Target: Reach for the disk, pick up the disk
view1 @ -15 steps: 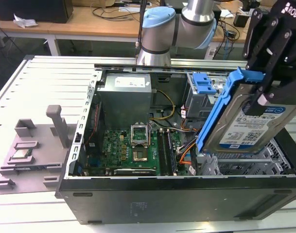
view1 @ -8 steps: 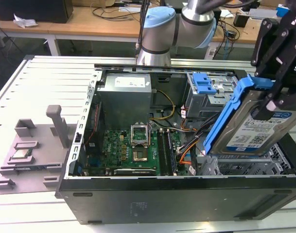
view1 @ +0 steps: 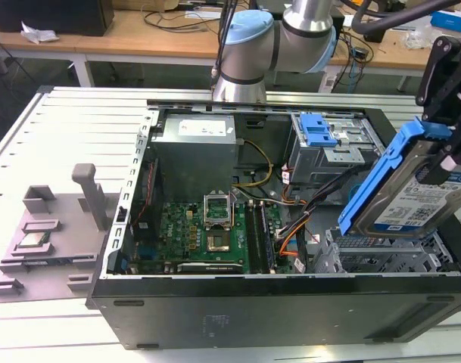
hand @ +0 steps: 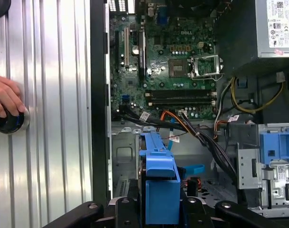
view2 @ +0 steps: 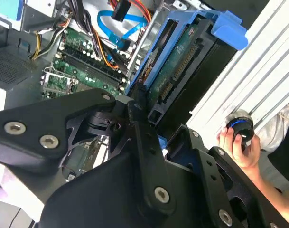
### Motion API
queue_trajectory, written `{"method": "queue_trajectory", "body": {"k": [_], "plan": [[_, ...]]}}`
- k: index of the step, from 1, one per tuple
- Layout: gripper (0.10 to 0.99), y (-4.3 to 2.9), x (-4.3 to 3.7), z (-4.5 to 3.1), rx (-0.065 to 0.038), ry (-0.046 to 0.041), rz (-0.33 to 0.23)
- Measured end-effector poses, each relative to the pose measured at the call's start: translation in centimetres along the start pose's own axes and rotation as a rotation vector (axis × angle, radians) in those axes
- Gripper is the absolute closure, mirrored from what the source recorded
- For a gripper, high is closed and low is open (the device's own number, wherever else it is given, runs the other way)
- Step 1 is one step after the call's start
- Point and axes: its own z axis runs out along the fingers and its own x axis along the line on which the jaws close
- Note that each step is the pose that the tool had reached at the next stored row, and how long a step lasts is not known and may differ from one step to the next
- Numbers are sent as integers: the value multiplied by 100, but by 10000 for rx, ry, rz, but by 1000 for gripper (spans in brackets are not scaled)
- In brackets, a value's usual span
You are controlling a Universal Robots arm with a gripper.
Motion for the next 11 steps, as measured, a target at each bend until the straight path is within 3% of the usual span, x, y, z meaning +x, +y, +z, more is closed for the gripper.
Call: {"method": "queue_trajectory", "body": {"k": [11], "plan": [[718, -4, 1, 25, -2, -1, 1]]}}
